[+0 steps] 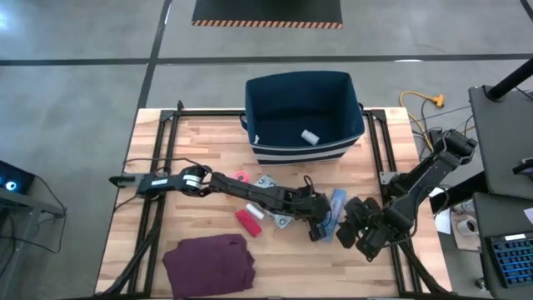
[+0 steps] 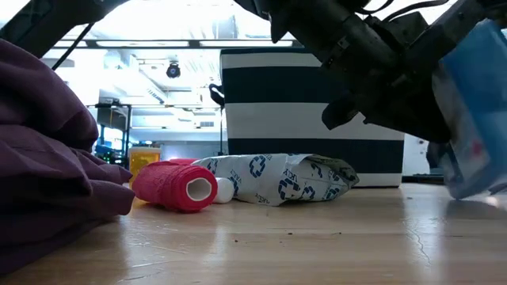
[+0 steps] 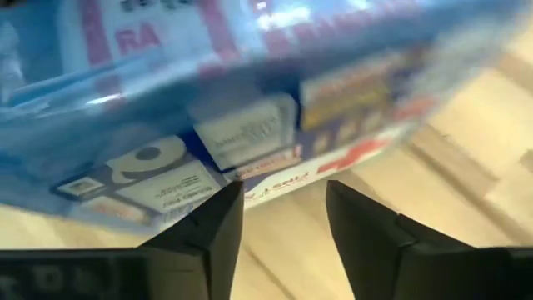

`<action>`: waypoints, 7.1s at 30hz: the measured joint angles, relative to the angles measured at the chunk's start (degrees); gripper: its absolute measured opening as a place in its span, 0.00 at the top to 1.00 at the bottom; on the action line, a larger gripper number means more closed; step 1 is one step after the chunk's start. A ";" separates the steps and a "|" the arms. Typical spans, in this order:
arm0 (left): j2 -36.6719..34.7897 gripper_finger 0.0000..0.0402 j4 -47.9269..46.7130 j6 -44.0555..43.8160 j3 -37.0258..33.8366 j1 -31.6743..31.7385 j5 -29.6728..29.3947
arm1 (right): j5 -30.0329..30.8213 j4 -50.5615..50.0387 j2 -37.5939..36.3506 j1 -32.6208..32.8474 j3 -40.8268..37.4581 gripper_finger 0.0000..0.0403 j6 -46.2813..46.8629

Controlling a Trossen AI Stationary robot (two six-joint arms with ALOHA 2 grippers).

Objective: Pick & place medical supplies in basket/bin
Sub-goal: Put the blue first aid kit into the blue bin

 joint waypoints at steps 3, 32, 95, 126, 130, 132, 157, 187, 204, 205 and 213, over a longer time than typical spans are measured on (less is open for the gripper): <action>0.06 1.00 -0.06 0.03 -0.02 -0.04 -0.01 | -0.30 -1.34 0.00 -0.02 0.51 0.54 -0.31; 0.10 1.00 -0.58 -0.05 -0.92 -0.06 -0.87 | -5.31 -21.80 -0.04 0.67 14.63 0.51 -20.75; 0.17 1.00 4.31 1.23 -0.98 -0.30 -0.88 | -1.09 -3.21 -7.93 -1.94 4.60 0.51 24.32; 0.17 1.00 8.14 1.46 -0.93 -0.30 -0.86 | -7.78 -8.40 -7.91 -8.46 7.18 0.06 24.55; 0.17 1.00 8.50 1.46 -0.92 -0.30 -0.83 | -9.06 -8.16 -7.87 -8.57 6.02 0.06 25.86; 0.17 1.00 8.51 1.46 -0.92 -0.30 -0.83 | -9.82 -8.13 -7.87 -8.57 5.05 0.06 27.16; 0.15 1.00 9.17 1.43 -1.57 -1.08 -0.70 | -16.84 2.08 -7.87 -8.76 -4.66 0.39 33.38; -33.74 1.00 -6.61 -2.96 -22.80 -7.95 -32.54 | 22.47 -22.77 -7.75 -12.86 35.85 0.63 -1.32; -77.89 1.00 43.56 -20.80 -85.21 -14.22 -35.78 | -12.32 -0.13 -0.40 -73.19 45.70 0.63 -50.77; -79.15 1.00 43.49 -20.68 -86.03 -14.31 -35.78 | -15.72 -0.71 1.08 -76.13 45.52 0.63 -50.76; -84.98 1.00 42.63 -15.33 -88.01 -14.59 -35.34 | -30.09 -0.65 13.22 -86.75 49.93 0.60 -52.06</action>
